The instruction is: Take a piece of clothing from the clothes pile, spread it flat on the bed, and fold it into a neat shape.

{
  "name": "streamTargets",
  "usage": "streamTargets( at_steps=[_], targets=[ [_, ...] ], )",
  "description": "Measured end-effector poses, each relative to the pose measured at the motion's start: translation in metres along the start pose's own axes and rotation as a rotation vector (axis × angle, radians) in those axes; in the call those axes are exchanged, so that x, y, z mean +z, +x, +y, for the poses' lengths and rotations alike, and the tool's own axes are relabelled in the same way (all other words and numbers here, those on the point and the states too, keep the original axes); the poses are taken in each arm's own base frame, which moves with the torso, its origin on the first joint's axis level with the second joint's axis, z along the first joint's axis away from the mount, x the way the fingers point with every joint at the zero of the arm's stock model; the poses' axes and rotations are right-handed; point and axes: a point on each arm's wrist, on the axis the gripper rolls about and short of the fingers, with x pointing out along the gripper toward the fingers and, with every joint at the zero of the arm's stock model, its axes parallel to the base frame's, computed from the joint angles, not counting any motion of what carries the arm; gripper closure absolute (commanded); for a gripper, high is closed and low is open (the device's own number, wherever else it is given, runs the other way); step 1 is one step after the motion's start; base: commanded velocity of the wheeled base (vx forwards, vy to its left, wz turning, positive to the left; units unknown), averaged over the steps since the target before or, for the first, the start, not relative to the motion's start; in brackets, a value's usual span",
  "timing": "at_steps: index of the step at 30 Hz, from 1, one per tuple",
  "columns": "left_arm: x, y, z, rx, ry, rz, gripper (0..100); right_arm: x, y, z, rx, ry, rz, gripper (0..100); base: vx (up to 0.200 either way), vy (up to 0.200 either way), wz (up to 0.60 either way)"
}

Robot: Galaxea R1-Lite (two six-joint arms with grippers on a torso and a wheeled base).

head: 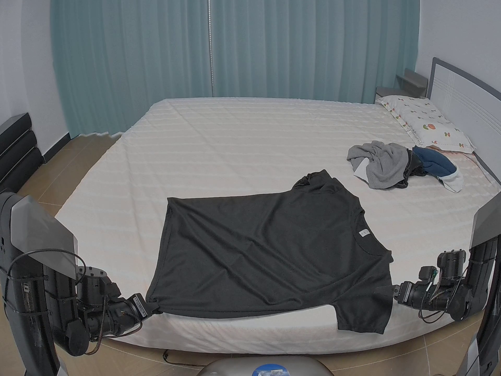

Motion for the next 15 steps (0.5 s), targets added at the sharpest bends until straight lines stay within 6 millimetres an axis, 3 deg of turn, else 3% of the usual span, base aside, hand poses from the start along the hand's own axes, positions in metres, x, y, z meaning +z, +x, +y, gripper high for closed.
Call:
streamTargets(
  at_steps=[1, 8, 15],
  targets=[
    [0.0, 0.0, 0.0, 0.0, 0.0, 0.0, 100, 0.0, 0.0, 0.0, 0.001, -0.001, 0.0, 100, 0.0, 0.0, 0.0],
    [0.0, 0.0, 0.0, 0.001, 0.001, 0.0, 100, -0.007, 0.002, -0.001, 0.002, -0.008, -0.007, 100, 0.0, 0.0, 0.0],
    [0.0, 0.0, 0.0, 0.002, 0.003, -0.002, 100, -0.01, -0.014, -0.009, -0.042, 0.023, -0.015, 100, 0.0, 0.0, 0.0]
  ],
)
